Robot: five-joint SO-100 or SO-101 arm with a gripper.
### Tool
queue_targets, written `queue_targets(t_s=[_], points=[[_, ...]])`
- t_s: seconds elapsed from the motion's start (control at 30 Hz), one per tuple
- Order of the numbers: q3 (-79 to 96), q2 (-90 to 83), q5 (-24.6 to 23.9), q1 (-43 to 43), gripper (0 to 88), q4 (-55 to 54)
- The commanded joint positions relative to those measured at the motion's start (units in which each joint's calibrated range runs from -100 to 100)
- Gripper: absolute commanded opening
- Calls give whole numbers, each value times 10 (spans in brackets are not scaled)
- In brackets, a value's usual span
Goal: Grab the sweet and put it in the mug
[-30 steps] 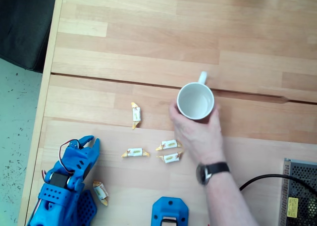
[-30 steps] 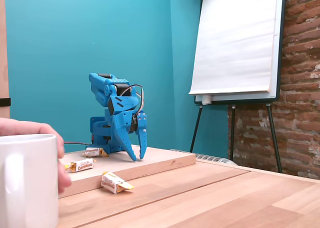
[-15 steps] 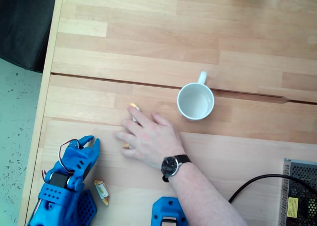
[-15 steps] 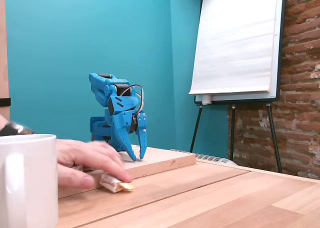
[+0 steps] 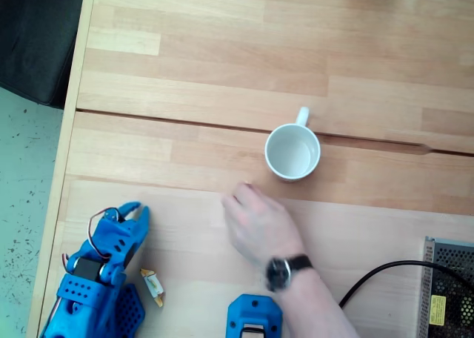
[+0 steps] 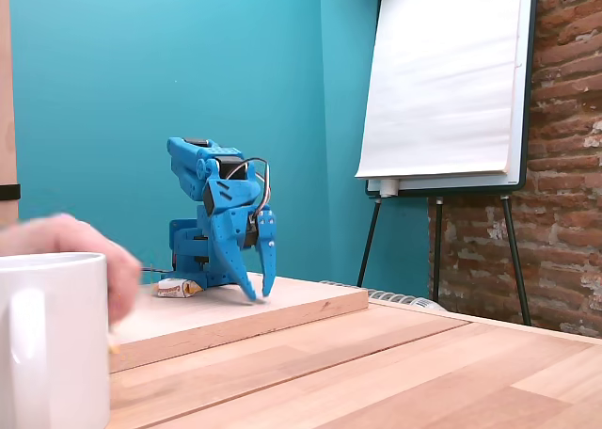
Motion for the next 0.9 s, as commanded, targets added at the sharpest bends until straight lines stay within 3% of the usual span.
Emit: queue_targets(t_s=[0.0, 0.13, 0.47, 0.87], points=[[-106, 5, -52, -2, 47, 1], [-175, 6, -103, -3, 55, 68], [-367, 6, -104, -3, 57, 405], [-499, 5, -104, 7, 58, 546]])
